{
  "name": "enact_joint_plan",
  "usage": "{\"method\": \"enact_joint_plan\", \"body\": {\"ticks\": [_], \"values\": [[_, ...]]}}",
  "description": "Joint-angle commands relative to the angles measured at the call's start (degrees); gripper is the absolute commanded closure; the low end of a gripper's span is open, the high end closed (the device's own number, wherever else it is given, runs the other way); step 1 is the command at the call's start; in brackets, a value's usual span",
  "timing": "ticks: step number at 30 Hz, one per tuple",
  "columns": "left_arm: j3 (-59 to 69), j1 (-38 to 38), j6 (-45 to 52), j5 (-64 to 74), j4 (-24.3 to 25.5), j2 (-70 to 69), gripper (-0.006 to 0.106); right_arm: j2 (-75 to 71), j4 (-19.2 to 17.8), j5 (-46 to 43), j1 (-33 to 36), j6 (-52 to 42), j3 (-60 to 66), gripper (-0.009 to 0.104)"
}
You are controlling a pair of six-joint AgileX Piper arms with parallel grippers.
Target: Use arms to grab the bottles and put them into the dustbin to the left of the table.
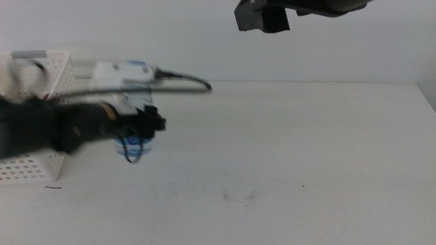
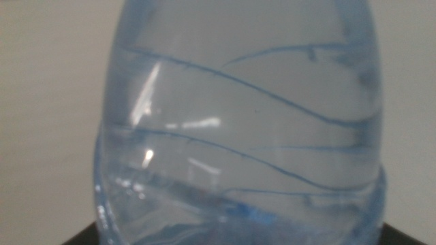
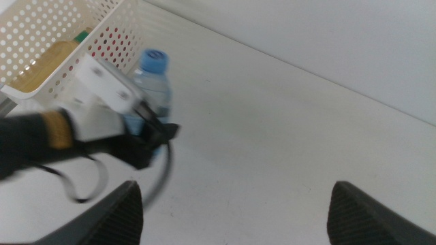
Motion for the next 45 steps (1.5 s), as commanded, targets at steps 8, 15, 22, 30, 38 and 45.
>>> {"method": "enact_joint_plan", "body": {"ticks": [8, 15, 22, 30, 38, 45], "values": [[-30.7, 13.96, 30.31, 43.96, -16.95, -8.51, 0.102, -0.42, -0.38, -0.04, -0.43, -0.14, -0.01, 0.007], [-42.48, 30.31, 28.26, 51.38, -17.13, -1.32, 0.102, -0.4, -0.38, -0.14, -0.43, -0.14, -0.01, 0.007], [-42.47, 35.16, 29.58, 52.79, -16.9, 5.96, 0.102, -0.4, -0.38, -0.13, -0.43, -0.28, -0.01, 0.007], [-42.36, 35.29, 28.47, 55.28, -14.64, 16.67, 0.102, -0.4, -0.38, -0.13, -0.43, -0.28, -0.01, 0.007], [-42.36, 35.42, 23.23, 54.95, -12.64, 19.23, 0.064, -0.4, -0.38, -0.13, -0.43, -0.28, -0.01, 0.007], [-43.06, 35.42, 23.91, 57.7, -12.98, 16.42, 0.007, -0.4, -0.38, -0.13, -0.43, -0.28, -0.01, 0.007]]}}
